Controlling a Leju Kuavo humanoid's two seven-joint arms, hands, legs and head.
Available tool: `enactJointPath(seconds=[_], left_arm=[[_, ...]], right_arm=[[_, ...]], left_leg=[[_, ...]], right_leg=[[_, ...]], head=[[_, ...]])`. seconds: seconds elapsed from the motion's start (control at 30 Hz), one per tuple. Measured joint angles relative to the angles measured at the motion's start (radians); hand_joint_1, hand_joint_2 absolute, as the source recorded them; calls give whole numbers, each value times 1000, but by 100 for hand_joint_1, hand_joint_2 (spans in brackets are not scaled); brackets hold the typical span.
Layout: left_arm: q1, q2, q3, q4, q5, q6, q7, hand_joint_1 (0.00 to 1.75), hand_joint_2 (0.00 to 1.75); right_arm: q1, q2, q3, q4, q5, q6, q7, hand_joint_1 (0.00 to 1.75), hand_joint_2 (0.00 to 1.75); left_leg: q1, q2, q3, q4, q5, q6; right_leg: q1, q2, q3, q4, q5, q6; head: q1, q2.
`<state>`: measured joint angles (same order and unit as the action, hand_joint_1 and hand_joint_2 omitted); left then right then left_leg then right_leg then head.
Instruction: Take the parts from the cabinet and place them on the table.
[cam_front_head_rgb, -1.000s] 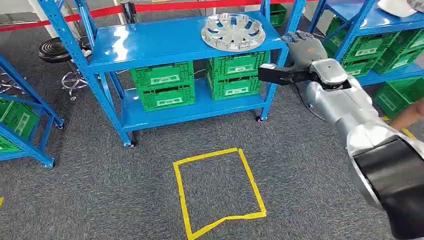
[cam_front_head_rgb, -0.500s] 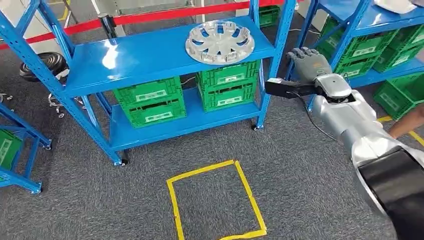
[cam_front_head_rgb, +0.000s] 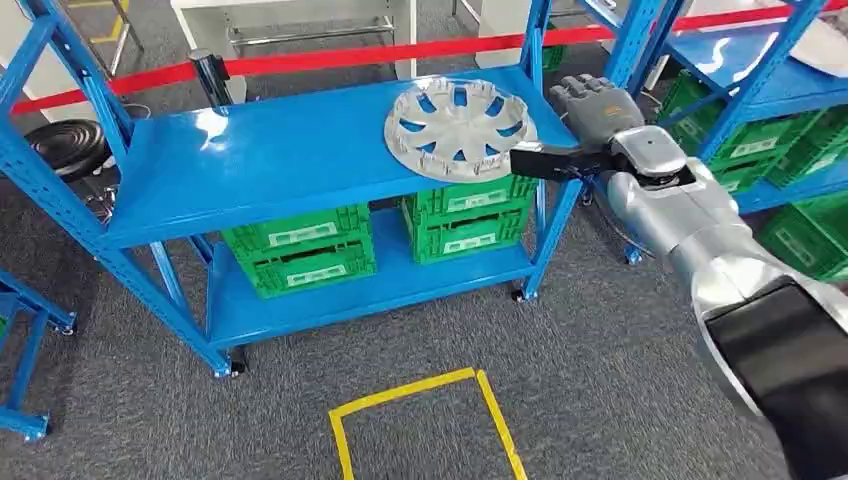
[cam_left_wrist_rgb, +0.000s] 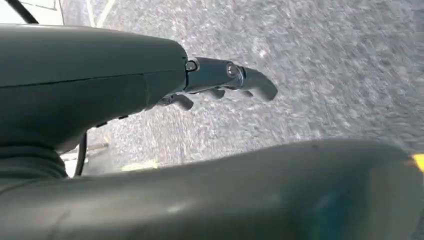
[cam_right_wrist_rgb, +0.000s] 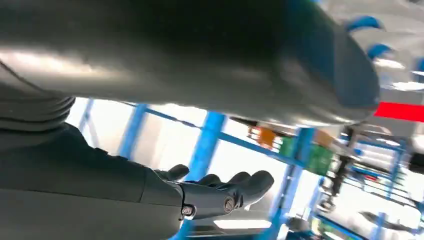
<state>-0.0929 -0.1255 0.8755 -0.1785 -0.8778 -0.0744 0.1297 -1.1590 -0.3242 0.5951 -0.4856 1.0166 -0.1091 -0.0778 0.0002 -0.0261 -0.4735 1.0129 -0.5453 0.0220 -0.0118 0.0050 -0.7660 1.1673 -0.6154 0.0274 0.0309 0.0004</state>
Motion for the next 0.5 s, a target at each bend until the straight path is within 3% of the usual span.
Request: enactJointPath(seconds=[0.03,0.07,0.1,0.13,0.17,0.2,0.23,0.27,0.3,0.33,0.4,0.43,0.47,0.5], left_arm=[[1,-2,0,0,0,0,0,0,0],[0,-3,0,3,-1,0,1,0,0],[-2,-3,0,3,-1,0,2,0,0],[-2,-2,0,1,-2,0,7,0,0],[-4,0,0,-1,-5,1,8,0,0],[-12,0,-1,-1,-10,1,16,0,0],[-16,2,-2,-2,-14,1,23,0,0],[-19,2,-2,-2,-17,1,26,0,0],[-20,2,-2,-2,-19,1,29,0,0],[-21,2,-2,-2,-22,1,30,0,0],[-21,1,-2,-2,-24,2,35,0,0],[-18,1,-2,-2,-25,1,36,0,0],[-18,1,-2,-1,-25,2,36,0,0],[-18,1,-2,-1,-25,2,35,0,0]], right_arm=[[9,7,4,0,-1,-3,0,0,0],[16,14,8,3,-2,-5,2,0,0],[25,21,10,3,-2,-6,5,0,0],[28,29,12,-3,-5,-7,5,0,0],[19,42,13,-11,-9,-10,6,0,0],[0,55,13,-14,-16,-11,7,0,0],[-11,77,16,-18,-20,-11,10,0,0],[-13,100,19,-22,-24,-12,11,0,0],[-8,121,25,-25,-24,-11,14,0,0],[3,145,30,-29,-24,-10,9,0,0],[29,194,47,-51,-23,-9,3,0,0],[40,213,56,-62,-20,-8,0,0,0],[49,225,60,-68,-20,-8,1,0,0],[58,243,65,-77,-18,-7,7,0,0]], left_leg=[[0,1,12,-2,-26,-2],[-4,-1,48,10,-51,-7],[-6,-6,54,-2,-78,-15],[-4,-4,89,-13,-92,-18],[-8,-1,91,9,-69,-29],[-8,1,56,60,-34,-35],[-6,6,7,147,11,-46],[-5,10,-44,221,30,-50],[-3,13,-93,273,8,-53],[-1,14,-133,296,-40,-57],[0,16,-190,286,-174,-57],[1,17,-208,262,-210,-57],[1,17,-218,219,-198,-55],[0,18,-220,154,-125,-50]], right_leg=[[1,-7,-4,-88,179,-5],[6,-13,-17,-162,318,-7],[11,-15,1,-142,320,-12],[8,-11,15,-132,293,-18],[7,-9,21,-130,285,-25],[3,-7,38,-127,277,-36],[2,0,51,-135,266,-45],[1,1,69,-140,254,-52],[1,4,91,-147,238,-56],[1,8,112,-151,222,-61],[0,12,161,-155,186,-60],[0,14,184,-155,167,-58],[0,13,206,-155,150,-55],[0,11,230,-155,132,-53]], head=[[1,0],[0,0],[2,0],[-3,0],[-2,0],[-3,0],[-2,0],[-5,0],[-3,0],[-3,0],[-3,0],[-4,0],[-4,0],[-3,0]])
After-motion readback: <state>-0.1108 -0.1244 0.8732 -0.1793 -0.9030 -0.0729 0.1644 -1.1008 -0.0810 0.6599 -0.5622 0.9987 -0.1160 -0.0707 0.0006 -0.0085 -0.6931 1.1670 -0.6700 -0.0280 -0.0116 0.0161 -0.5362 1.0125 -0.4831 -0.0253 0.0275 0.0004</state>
